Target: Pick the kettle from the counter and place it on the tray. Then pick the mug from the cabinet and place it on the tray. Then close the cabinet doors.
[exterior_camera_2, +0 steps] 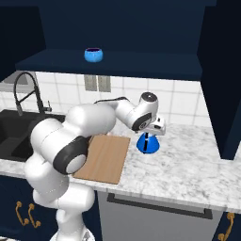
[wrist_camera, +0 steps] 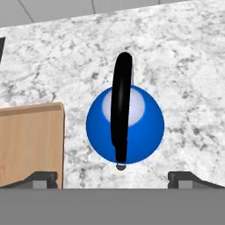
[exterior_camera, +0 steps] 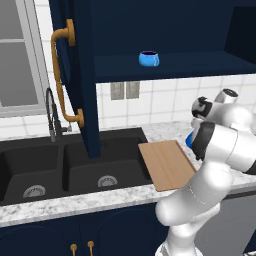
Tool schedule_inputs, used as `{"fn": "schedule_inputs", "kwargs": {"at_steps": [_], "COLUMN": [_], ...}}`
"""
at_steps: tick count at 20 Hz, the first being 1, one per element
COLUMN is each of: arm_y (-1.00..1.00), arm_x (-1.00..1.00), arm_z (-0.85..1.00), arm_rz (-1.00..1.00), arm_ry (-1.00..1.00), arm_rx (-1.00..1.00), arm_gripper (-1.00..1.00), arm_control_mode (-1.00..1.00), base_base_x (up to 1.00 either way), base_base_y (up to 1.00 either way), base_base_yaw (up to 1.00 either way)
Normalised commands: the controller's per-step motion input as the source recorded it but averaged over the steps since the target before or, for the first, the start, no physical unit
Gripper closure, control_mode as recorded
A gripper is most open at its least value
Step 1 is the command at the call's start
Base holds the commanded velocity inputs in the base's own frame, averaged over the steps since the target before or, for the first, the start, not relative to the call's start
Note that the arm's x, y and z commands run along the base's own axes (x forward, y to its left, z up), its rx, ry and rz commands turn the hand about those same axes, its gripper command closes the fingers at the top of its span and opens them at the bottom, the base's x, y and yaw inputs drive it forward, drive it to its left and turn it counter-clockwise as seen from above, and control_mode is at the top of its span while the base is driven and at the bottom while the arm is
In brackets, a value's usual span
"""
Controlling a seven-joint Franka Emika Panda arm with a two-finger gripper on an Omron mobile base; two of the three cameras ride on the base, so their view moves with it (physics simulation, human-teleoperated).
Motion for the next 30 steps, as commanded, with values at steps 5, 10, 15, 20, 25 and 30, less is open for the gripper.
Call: {"fn": "schedule_inputs", "kwargs": {"at_steps": [5, 10, 15, 20, 25, 30], "arm_y": [0.0, 0.0, -0.05, -0.02, 0.0, 0.0], "arm_x": [0.32, 0.33, 0.21, 0.02, -0.12, -0.64], "arm_z": [-0.23, -0.18, -0.04, -0.01, -0.01, 0.0], "arm_rz": [0.0, 0.0, 0.0, 0.0, 0.01, 0.08], "arm_ry": [0.0, 0.0, 0.03, 0.0, -0.04, -0.24], "arm_rx": [0.0, 0.0, 0.0, 0.0, 0.0, 0.07], "arm_gripper": [-1.0, -1.0, -1.0, 1.0, 1.0, 1.0], "arm_control_mode": [-1.0, -1.0, -1.0, -1.0, -1.0, -1.0], "base_base_x": [0.0, 0.0, 0.0, 0.0, 0.0, 0.0], "base_base_y": [0.0, 0.0, 0.0, 0.0, 0.0, 0.0], "base_base_yaw": [0.0, 0.0, 0.0, 0.0, 0.0, 0.0]}}
